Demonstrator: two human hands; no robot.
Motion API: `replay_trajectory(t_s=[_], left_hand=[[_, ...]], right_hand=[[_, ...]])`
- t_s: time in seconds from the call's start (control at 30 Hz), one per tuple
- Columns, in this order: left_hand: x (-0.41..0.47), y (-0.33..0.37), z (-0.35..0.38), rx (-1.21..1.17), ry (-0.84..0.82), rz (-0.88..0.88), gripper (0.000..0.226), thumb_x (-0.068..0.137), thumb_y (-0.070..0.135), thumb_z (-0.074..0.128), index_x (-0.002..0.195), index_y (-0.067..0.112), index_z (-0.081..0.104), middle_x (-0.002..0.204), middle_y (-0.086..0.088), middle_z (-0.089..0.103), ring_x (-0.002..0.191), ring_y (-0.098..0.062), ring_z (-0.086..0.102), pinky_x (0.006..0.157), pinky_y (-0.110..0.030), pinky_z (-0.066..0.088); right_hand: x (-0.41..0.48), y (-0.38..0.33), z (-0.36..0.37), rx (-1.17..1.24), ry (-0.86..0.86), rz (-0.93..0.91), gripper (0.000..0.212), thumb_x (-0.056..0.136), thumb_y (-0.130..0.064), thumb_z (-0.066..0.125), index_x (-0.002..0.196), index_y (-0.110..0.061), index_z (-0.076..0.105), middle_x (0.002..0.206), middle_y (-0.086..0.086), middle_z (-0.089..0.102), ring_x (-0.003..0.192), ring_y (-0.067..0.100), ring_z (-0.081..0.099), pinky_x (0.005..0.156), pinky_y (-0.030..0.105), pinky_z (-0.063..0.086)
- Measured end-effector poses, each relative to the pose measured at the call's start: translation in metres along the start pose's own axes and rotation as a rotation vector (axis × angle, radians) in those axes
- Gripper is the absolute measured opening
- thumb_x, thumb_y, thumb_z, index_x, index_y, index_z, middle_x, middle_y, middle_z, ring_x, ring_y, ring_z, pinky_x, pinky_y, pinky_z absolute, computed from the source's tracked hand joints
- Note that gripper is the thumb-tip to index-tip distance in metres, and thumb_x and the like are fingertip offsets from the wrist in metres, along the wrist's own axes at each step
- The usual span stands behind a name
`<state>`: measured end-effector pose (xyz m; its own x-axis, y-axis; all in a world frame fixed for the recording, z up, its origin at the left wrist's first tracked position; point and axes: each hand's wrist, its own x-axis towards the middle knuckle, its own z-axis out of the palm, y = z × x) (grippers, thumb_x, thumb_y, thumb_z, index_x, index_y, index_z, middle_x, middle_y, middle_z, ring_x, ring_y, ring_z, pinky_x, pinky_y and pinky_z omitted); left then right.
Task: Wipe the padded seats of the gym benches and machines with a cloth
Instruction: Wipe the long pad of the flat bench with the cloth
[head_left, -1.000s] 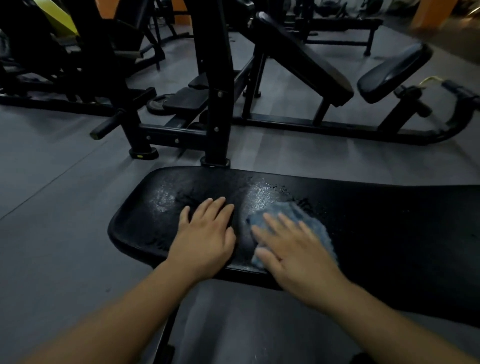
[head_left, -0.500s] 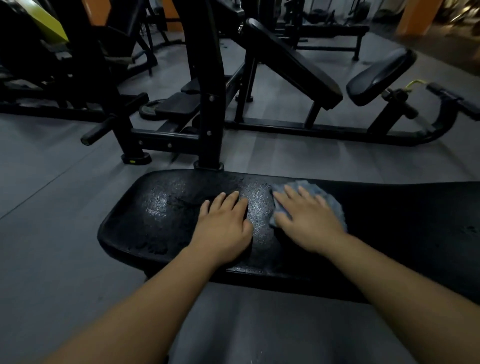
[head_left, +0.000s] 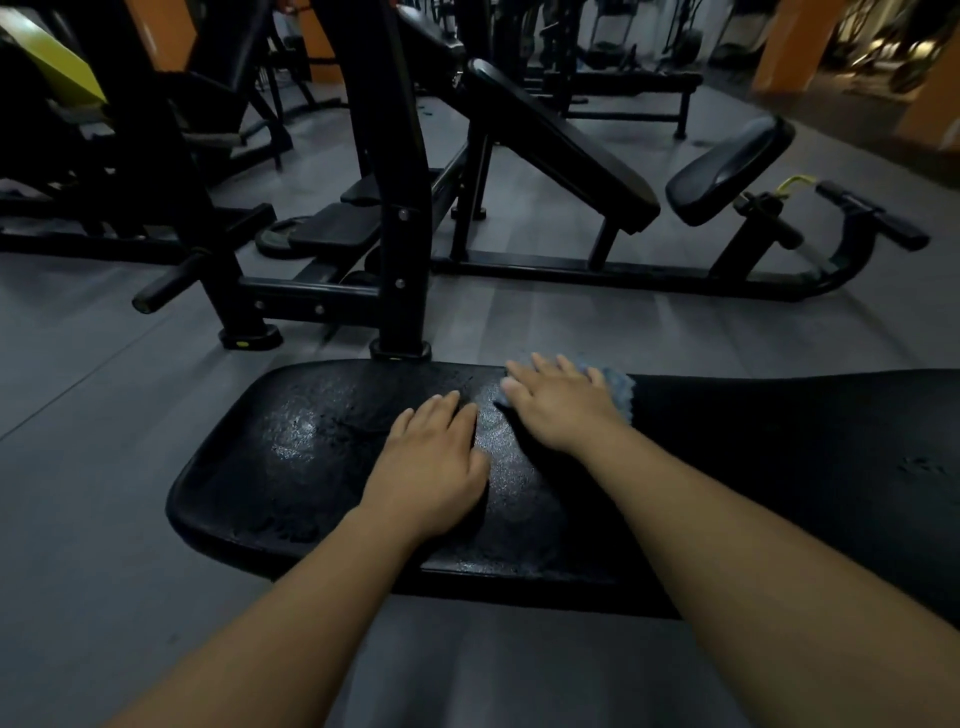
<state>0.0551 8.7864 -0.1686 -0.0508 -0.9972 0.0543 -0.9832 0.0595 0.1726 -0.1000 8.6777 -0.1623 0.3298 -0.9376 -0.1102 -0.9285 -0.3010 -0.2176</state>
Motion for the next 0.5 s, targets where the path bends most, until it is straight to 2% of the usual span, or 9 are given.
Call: replay_trajectory(t_s=[0.13,0.2,0.23,0.3,0.33,0.37,0.4,0.43,0.5], left_hand=[[0.003,0.0,-0.003,-0.012,-0.009,0.006,0.068,0.09,0.043,0.02,0.152,0.017,0.031,0.163,-0.006,0.023,0.151,-0.022,0.017,0.122,-0.043,0.014],[0.003,0.011,-0.005,-0.005,-0.021,0.046,0.068,0.089,0.043,0.022,0.151,0.017,0.034,0.162,-0.005,0.025,0.15,-0.022,0.02,0.122,-0.042,0.015],[0.002,0.021,-0.005,-0.003,-0.027,0.089,0.069,0.087,0.043,0.021,0.149,0.017,0.036,0.161,-0.004,0.028,0.149,-0.021,0.022,0.121,-0.04,0.015],[-0.001,0.045,-0.004,-0.007,-0.039,0.155,0.068,0.085,0.042,0.021,0.146,0.016,0.039,0.158,-0.005,0.032,0.145,-0.022,0.026,0.119,-0.039,0.017],[-0.002,0.054,-0.001,-0.015,-0.037,0.162,0.067,0.086,0.04,0.022,0.145,0.016,0.04,0.157,-0.006,0.033,0.144,-0.023,0.027,0.119,-0.039,0.017],[-0.003,0.061,0.002,-0.028,-0.028,0.158,0.064,0.087,0.039,0.024,0.146,0.015,0.039,0.157,-0.006,0.033,0.144,-0.023,0.027,0.119,-0.04,0.017],[-0.004,0.065,0.005,-0.044,-0.021,0.148,0.062,0.091,0.037,0.026,0.147,0.015,0.037,0.158,-0.006,0.033,0.145,-0.023,0.026,0.119,-0.039,0.016],[-0.005,0.065,0.007,-0.055,-0.012,0.14,0.059,0.094,0.036,0.027,0.15,0.015,0.034,0.159,-0.006,0.031,0.146,-0.022,0.024,0.12,-0.039,0.015],[-0.006,0.059,0.01,-0.062,-0.002,0.141,0.06,0.098,0.035,0.025,0.153,0.014,0.03,0.161,-0.006,0.028,0.149,-0.021,0.022,0.121,-0.037,0.013]], right_hand=[[-0.051,-0.02,0.01,0.045,-0.021,-0.203,0.052,0.105,-0.054,0.016,0.155,-0.043,0.024,0.167,-0.013,0.007,0.154,0.015,0.001,0.123,0.047,-0.003],[-0.092,0.001,0.013,0.161,0.017,-0.273,0.048,0.106,-0.051,0.02,0.151,-0.043,0.037,0.162,-0.021,0.014,0.151,0.006,0.006,0.122,0.039,0.0],[-0.098,0.016,0.011,0.263,0.008,-0.268,0.043,0.106,-0.045,0.028,0.143,-0.041,0.05,0.159,-0.02,0.025,0.149,0.005,0.016,0.122,0.036,0.007],[-0.091,0.035,-0.003,0.557,-0.006,-0.079,0.028,0.097,-0.024,0.051,0.107,-0.036,0.075,0.138,-0.007,0.061,0.137,0.015,0.046,0.117,0.034,0.029],[-0.081,0.038,-0.007,0.635,0.058,0.03,0.025,0.087,-0.02,0.058,0.088,-0.035,0.077,0.121,-0.006,0.069,0.126,0.017,0.056,0.11,0.031,0.036],[-0.073,0.034,-0.008,0.601,0.125,0.09,0.021,0.081,-0.02,0.059,0.084,-0.033,0.076,0.112,-0.008,0.069,0.116,0.017,0.059,0.102,0.026,0.038],[-0.069,0.024,-0.006,0.471,0.183,0.109,0.022,0.082,-0.021,0.059,0.095,-0.031,0.074,0.114,-0.007,0.066,0.114,0.017,0.056,0.097,0.023,0.034],[-0.07,0.013,0.0,0.343,0.24,0.089,0.03,0.089,-0.022,0.054,0.115,-0.028,0.069,0.128,-0.003,0.06,0.122,0.017,0.05,0.101,0.025,0.03],[-0.094,0.003,0.013,0.223,0.202,-0.001,0.049,0.101,-0.027,0.036,0.15,-0.024,0.039,0.161,-0.003,0.03,0.149,0.014,0.022,0.12,0.03,0.013]])
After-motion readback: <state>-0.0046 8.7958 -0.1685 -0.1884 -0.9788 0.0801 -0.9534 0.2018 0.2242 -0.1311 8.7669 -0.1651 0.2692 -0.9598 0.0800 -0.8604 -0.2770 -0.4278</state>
